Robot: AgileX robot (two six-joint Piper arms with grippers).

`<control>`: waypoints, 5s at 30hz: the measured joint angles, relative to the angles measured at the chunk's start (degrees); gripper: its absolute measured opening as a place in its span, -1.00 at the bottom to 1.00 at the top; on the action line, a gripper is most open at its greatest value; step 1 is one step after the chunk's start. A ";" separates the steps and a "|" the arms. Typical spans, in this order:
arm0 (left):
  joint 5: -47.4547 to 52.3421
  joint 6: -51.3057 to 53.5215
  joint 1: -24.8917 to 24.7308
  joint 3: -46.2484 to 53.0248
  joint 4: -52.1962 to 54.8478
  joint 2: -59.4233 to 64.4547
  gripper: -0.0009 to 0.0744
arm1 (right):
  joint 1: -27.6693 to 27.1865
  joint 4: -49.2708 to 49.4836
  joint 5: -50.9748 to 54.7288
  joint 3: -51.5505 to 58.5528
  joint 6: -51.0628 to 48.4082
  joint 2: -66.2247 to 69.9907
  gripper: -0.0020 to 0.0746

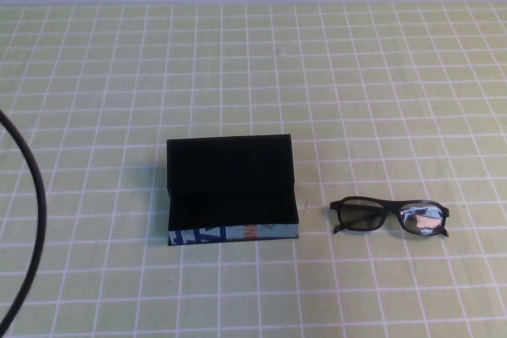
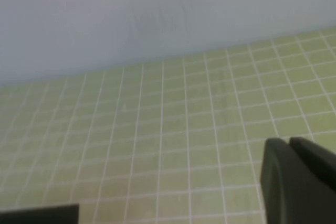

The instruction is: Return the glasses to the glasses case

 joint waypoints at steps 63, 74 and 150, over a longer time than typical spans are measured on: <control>21.92 45.44 0.00 -0.22 -42.40 25.21 -0.98 | 23.70 -17.62 30.73 -24.39 -43.77 50.36 0.04; 21.92 46.07 0.00 -0.22 -43.00 25.30 -0.98 | 22.40 -17.58 28.47 -24.39 -43.77 57.43 0.05; 26.91 48.60 0.00 -0.52 -43.12 25.41 -0.98 | 35.99 -0.24 48.14 -60.34 -54.04 70.07 -0.95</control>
